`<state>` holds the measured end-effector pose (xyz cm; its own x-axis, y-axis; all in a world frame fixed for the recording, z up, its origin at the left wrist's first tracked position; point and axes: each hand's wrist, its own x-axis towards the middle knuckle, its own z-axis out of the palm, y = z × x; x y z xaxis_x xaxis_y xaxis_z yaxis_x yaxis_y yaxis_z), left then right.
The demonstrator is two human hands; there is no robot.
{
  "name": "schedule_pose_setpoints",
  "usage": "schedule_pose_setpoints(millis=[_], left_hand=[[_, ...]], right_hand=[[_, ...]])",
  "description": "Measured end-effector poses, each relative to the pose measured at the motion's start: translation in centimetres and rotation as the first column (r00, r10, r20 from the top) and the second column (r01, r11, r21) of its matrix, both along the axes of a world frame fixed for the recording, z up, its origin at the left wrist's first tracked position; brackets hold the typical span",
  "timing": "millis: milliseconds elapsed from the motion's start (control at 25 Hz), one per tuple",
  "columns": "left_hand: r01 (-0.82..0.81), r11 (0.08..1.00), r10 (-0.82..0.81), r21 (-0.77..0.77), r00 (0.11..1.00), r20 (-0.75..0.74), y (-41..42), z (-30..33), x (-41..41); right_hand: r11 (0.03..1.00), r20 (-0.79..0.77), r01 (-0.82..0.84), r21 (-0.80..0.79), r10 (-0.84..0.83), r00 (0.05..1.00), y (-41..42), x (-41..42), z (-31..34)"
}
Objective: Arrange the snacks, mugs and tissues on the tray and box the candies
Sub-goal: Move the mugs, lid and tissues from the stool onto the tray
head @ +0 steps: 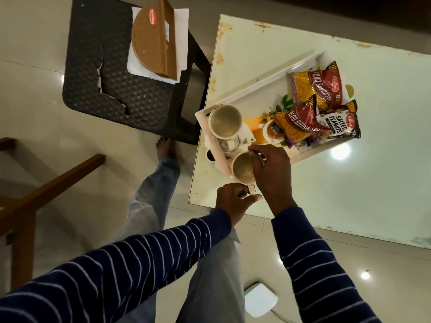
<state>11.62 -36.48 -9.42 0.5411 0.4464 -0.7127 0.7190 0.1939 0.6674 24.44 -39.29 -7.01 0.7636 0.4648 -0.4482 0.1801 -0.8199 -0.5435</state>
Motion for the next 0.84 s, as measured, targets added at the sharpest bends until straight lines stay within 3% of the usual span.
schedule_pose_setpoints(millis=[320,440,640,840], left_hand=[[0.164,0.974,-0.174,-0.155,0.984,-0.051,2.7,-0.8,-1.5],[0.200,0.963,-0.211,-0.181,0.977,-0.042,5.8,-0.3,-2.6],[0.174,0.984,-0.173,0.033,0.984,-0.041,13.5,2.1,-4.9],[-0.052,0.964,0.050,0.262,0.999,0.011,21.5,3.1,-4.1]], right_hand=[[0.999,-0.027,-0.005,0.046,0.007,1.000,-0.3,-0.4,0.4],[0.993,0.050,0.060,0.100,-0.065,0.997,0.1,-0.7,1.7],[0.965,0.189,0.186,0.183,-0.220,0.957,2.4,-0.7,4.3],[0.948,0.219,0.098,0.304,-0.169,0.961,9.0,0.1,5.4]])
